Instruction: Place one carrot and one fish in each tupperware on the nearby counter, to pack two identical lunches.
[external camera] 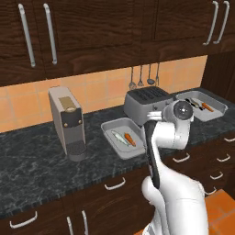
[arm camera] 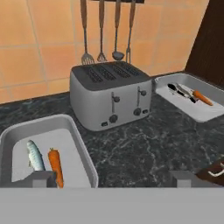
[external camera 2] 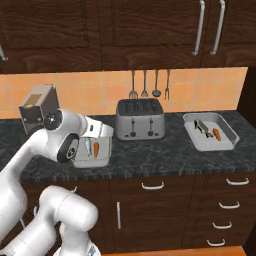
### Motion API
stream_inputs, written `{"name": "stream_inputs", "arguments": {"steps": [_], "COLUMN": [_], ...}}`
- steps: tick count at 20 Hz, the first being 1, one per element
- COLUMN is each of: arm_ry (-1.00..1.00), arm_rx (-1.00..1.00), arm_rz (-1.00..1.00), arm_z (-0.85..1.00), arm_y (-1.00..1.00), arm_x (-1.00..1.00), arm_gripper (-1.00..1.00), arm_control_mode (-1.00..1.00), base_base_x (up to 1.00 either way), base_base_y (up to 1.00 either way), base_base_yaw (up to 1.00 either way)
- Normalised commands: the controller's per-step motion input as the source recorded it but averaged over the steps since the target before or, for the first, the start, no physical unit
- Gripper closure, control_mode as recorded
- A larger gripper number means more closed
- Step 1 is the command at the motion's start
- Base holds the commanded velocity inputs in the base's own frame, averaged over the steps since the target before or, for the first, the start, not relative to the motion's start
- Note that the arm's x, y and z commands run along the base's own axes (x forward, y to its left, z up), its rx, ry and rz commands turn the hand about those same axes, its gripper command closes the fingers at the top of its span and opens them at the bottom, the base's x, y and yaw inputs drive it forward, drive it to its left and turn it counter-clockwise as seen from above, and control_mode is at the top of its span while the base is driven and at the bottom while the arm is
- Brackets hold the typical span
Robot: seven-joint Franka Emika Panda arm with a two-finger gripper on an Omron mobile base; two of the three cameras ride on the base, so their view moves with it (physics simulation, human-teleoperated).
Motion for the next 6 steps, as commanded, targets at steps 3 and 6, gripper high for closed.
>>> {"name": "stream_inputs", "arguments": {"steps": [3, 6], "arm_ry": [0.41, 0.16], "arm_rx": [-0.02, -0.03], "arm_rz": [-0.08, -0.01], "arm_z": [0.69, -0.09], "arm_y": [-0.24, -0.27], "arm_x": [-1.0, -1.0], "arm_gripper": [-1.0, -1.0], "arm_control_mode": [-1.0, -1.0], "base_base_x": [0.0, 0.0], "base_base_y": [0.0, 0.0], "base_base_yaw": [0.0, 0.0]}}
